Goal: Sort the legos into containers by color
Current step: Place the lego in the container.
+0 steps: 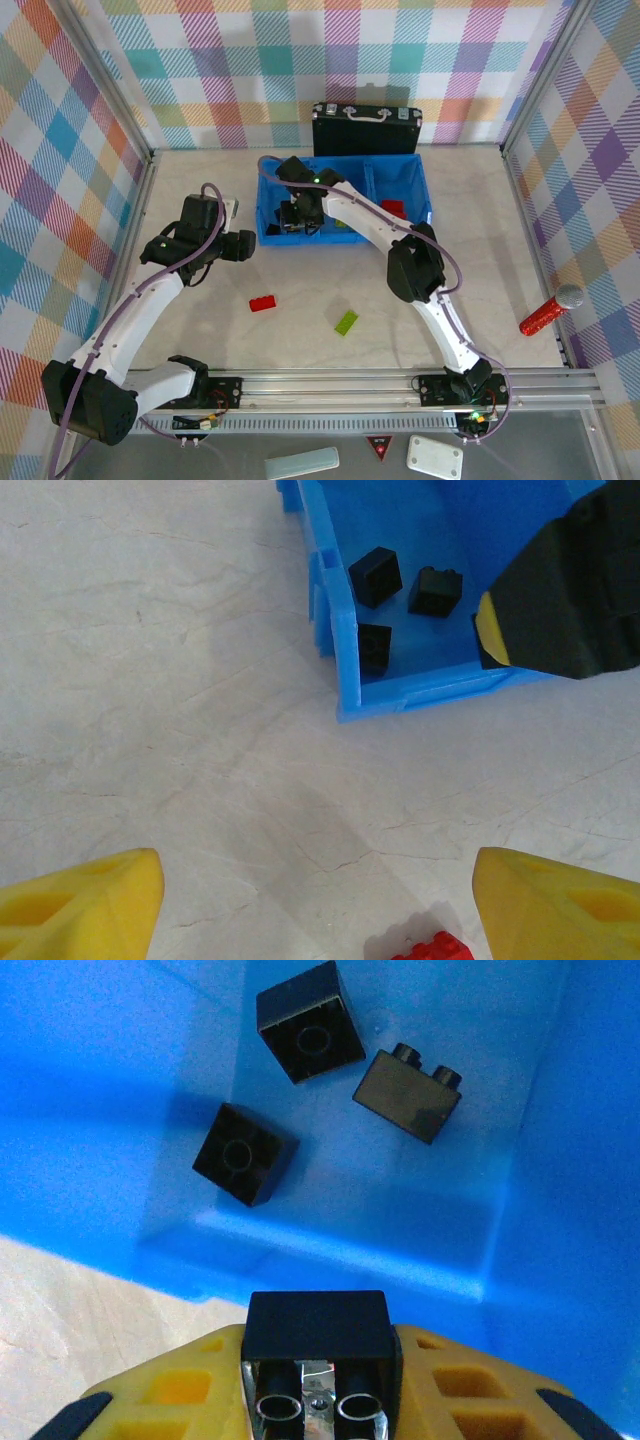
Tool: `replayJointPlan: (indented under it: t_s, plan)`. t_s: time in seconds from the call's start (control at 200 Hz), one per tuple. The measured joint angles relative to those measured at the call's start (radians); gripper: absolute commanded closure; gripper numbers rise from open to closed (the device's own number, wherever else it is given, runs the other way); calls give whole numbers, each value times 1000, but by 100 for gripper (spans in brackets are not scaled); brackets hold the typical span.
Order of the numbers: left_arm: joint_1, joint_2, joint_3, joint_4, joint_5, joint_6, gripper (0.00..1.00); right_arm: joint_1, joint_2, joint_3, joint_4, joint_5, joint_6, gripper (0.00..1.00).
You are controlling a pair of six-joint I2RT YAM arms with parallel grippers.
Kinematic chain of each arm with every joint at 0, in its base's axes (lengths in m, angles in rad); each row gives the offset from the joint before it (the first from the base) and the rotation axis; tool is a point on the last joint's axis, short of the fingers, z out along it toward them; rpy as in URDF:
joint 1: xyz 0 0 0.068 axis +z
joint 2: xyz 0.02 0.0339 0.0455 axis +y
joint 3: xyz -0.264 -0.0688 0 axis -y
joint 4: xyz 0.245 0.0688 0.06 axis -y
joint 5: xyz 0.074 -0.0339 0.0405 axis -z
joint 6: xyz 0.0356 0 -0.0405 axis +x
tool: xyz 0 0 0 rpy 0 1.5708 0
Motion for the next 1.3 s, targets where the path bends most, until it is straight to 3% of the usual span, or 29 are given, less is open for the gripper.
replayJointPlan:
  t_s: [0.595,1.08,1.3]
  plan:
    - [5,0,0,0,3,0,19,0,159,144,-15,88,17,69]
    - [13,0,0,0,14,0,19,1,166,150,-19,136,20,51]
    - [13,-1,0,0,23,0,19,1,164,150,-24,144,21,51]
